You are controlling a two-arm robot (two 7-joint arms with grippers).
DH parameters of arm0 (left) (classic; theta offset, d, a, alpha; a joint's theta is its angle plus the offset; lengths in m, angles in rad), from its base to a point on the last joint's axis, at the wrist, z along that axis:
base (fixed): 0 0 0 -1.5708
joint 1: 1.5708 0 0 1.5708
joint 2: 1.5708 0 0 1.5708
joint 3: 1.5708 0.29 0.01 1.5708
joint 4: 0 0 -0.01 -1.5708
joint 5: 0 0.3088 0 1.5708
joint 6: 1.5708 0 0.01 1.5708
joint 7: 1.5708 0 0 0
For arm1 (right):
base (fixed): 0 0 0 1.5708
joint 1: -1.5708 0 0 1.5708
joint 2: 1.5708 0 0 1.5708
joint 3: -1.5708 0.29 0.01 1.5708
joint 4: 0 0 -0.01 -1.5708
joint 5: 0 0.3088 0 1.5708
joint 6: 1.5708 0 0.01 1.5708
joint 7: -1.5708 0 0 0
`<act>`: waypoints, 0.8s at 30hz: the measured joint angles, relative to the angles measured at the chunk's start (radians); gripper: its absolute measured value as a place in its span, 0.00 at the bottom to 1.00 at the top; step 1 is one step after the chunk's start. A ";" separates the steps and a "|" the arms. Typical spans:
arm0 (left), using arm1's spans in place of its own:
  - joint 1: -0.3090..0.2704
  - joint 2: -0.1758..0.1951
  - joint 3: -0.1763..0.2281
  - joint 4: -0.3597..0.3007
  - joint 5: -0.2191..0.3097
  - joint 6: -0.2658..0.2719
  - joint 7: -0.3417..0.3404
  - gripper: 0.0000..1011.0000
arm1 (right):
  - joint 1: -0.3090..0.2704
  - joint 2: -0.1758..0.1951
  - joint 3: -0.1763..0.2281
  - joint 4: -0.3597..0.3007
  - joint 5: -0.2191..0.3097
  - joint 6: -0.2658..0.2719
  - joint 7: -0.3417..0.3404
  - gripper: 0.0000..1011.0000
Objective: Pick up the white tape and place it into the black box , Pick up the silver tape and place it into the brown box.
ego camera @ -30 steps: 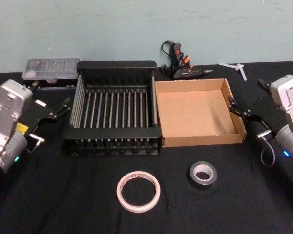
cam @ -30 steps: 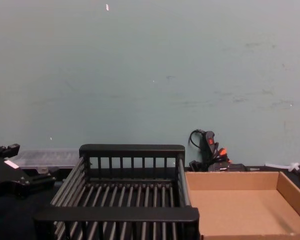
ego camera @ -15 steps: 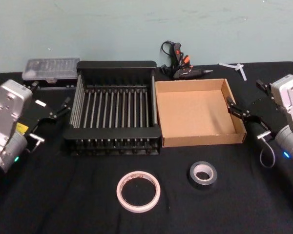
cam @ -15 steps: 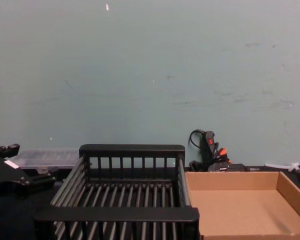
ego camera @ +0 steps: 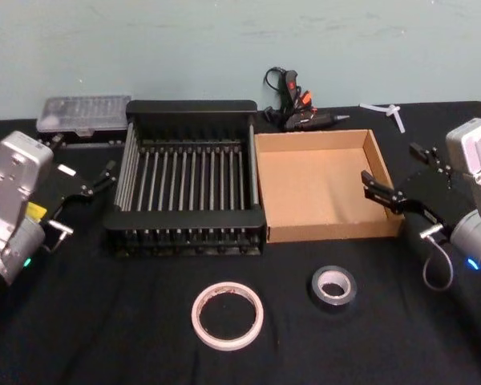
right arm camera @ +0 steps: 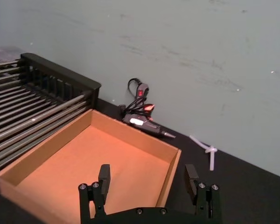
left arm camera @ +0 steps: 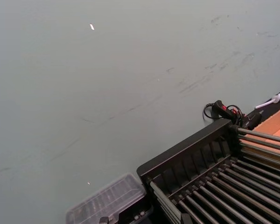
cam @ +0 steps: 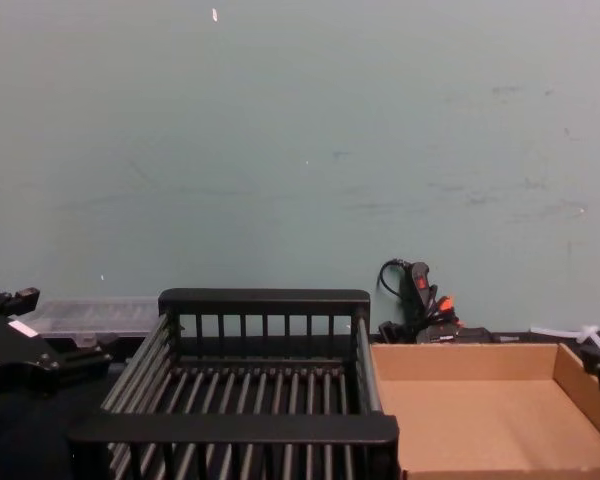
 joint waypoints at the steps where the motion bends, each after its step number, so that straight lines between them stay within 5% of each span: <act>1: 0.000 0.000 0.000 0.000 0.000 0.000 0.000 0.99 | -0.007 0.003 0.004 -0.014 0.002 0.014 0.000 0.99; 12: 0.000 0.000 0.000 0.000 0.000 0.000 0.000 0.99 | -0.124 0.017 0.076 -0.184 0.064 0.178 -0.013 0.99; 24: 0.000 0.000 0.000 0.000 0.000 0.000 0.000 0.99 | -0.221 0.003 0.129 -0.290 0.148 0.355 -0.004 0.99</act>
